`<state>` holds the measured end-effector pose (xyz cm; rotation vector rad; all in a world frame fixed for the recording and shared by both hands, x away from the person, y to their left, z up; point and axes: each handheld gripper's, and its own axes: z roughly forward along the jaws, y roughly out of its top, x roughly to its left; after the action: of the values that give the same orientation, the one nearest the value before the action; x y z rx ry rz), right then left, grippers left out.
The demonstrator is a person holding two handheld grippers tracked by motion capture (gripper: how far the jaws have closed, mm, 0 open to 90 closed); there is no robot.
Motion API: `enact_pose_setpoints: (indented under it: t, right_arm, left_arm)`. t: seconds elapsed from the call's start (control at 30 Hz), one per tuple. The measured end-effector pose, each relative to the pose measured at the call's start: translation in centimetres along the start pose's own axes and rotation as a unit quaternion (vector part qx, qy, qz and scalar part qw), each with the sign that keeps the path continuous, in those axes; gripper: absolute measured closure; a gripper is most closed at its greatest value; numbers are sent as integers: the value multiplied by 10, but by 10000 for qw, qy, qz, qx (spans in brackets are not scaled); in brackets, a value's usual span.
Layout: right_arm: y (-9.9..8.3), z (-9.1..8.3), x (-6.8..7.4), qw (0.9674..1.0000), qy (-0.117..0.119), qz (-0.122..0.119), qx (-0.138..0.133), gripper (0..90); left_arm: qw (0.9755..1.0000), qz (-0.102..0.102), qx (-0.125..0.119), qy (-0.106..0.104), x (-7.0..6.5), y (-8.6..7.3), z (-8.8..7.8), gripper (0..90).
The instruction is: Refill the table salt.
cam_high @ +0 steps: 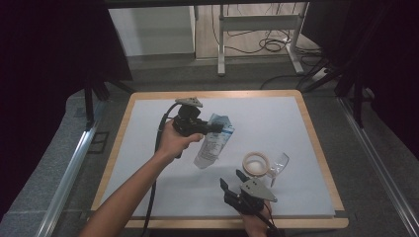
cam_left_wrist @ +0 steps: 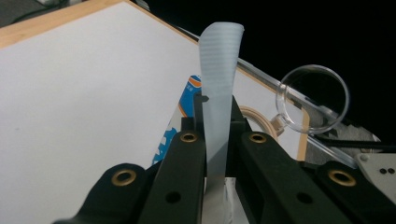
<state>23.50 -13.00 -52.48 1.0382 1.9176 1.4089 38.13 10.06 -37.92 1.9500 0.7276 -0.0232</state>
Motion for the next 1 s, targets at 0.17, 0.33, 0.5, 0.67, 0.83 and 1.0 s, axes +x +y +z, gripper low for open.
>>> enact_pose_setpoints:
  t: [0.17,0.33,0.5,0.67,0.83,1.0]
  right_arm:
    - [-2,-4,-1,10000,8,10,9,376]
    - [0,-5,-1,10000,6,-21,-32,376]
    - [-1,-5,-1,10000,20,-35,-26,375]
    - [-2,-4,0,10000,33,-33,-8,376]
    - [-1,-5,0,10000,29,-45,-19,376]
    - [-1,-5,0,10000,31,-27,-9,376]
  left_arm:
    - [9998,-92,-44,193,13,-4,-11,900]
    - [9984,-242,-155,494,33,-10,-24,900]
    - [9965,-367,-250,709,49,-19,-34,900]
    - [9937,-496,-398,922,65,-29,-42,900]
    - [9909,-541,-536,1106,77,-38,-47,900]
    - [9882,-651,-636,1234,89,-42,-48,900]
